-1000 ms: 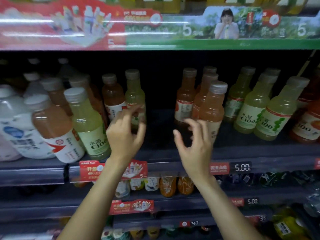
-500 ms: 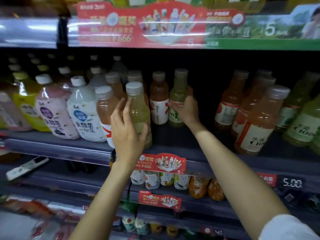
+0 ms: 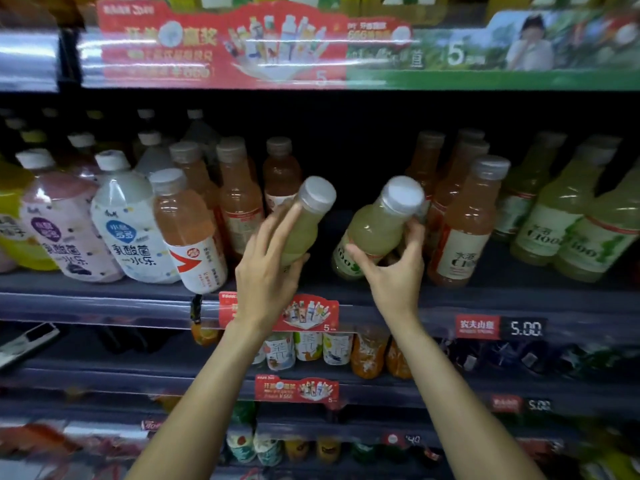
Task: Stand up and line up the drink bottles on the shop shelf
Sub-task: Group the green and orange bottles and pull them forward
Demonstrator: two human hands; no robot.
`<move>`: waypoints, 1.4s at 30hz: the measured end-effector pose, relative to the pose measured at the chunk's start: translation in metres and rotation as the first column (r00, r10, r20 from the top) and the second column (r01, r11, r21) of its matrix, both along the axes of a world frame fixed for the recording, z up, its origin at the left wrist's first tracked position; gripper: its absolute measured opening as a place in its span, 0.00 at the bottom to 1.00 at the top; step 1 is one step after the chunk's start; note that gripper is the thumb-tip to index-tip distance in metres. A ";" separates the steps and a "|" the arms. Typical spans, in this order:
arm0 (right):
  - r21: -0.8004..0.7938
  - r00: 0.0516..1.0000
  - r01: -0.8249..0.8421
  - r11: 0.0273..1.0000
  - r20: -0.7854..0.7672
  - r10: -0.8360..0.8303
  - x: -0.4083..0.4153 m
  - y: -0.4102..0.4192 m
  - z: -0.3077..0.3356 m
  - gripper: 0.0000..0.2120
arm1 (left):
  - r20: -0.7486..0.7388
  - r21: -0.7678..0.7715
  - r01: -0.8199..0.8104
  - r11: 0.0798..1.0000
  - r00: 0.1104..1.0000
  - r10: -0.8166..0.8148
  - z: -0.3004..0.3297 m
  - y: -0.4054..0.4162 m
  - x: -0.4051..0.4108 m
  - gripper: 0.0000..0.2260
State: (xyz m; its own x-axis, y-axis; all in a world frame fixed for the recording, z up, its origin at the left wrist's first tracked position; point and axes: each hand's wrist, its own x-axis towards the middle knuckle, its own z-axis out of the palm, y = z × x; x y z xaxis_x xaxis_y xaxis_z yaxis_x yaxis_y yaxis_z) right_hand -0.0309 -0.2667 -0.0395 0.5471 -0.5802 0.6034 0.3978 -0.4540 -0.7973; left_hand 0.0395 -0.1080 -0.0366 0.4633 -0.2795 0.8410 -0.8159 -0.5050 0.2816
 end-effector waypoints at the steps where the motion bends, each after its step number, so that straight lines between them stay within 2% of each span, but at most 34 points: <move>1: 0.021 0.999 0.014 1.000 0.034 -0.015 -0.013 -0.002 0.000 0.34 | 0.036 -0.010 0.037 0.999 0.999 -0.037 0.000 -0.004 -0.006 0.38; 5: 0.032 0.996 0.054 0.998 0.067 -0.056 -0.079 -0.038 0.001 0.36 | 0.098 -0.073 0.292 0.954 0.954 -0.284 0.014 -0.047 -0.047 0.41; 8: -0.010 0.989 0.141 0.990 0.041 -0.141 -0.119 -0.071 0.008 0.35 | 0.064 -0.122 0.465 0.877 0.885 -0.461 0.022 -0.086 -0.077 0.38; 14: -0.027 0.936 0.352 0.936 0.046 -0.350 -0.173 -0.160 0.026 0.32 | -0.055 -0.086 0.561 0.823 0.822 -0.566 0.019 -0.195 -0.123 0.36; 17: -0.038 0.934 0.358 0.933 -0.001 -0.358 -0.180 -0.199 0.029 0.30 | -0.122 -0.114 0.565 0.817 0.808 -0.576 0.019 -0.246 -0.131 0.38; 22: -0.085 0.935 0.336 0.938 -0.087 -0.343 -0.165 -0.236 0.021 0.33 | -0.212 -0.247 0.490 0.836 0.814 -0.540 0.015 -0.300 -0.122 0.39; 28: -0.056 0.925 0.332 0.942 -0.174 -0.336 -0.145 -0.252 0.013 0.34 | -0.372 -0.255 0.413 0.874 0.793 -0.483 0.009 -0.322 -0.102 0.39; 31: -0.176 0.866 0.411 0.894 -0.231 -0.443 -0.143 -0.260 0.012 0.35 | -0.508 -0.277 0.395 0.876 0.714 -0.482 0.016 -0.330 -0.093 0.48; 33: -0.273 0.807 0.448 0.851 -0.286 -0.517 -0.144 -0.266 0.012 0.36 | -0.553 -0.261 0.383 0.886 0.693 -0.462 0.018 -0.333 -0.090 0.51; 35: -0.298 0.786 0.444 0.845 -0.322 -0.527 -0.145 -0.267 0.012 0.40 | -0.566 -0.179 0.355 0.917 0.725 -0.392 0.017 -0.333 -0.089 0.50; 38: -0.302 0.793 0.458 0.836 -0.286 -0.538 -0.149 -0.262 0.010 0.42 | -0.536 -0.039 0.299 0.953 0.799 -0.273 0.012 -0.335 -0.090 0.43; 40: -0.236 0.833 0.432 0.871 -0.266 -0.485 -0.152 -0.260 0.009 0.37 | -0.544 -0.067 0.320 0.945 0.782 -0.303 0.009 -0.336 -0.096 0.41; 42: -0.233 0.862 0.375 0.897 -0.268 -0.430 -0.155 -0.259 0.006 0.34 | -0.593 -0.166 0.331 0.929 0.719 -0.362 0.007 -0.332 -0.106 0.40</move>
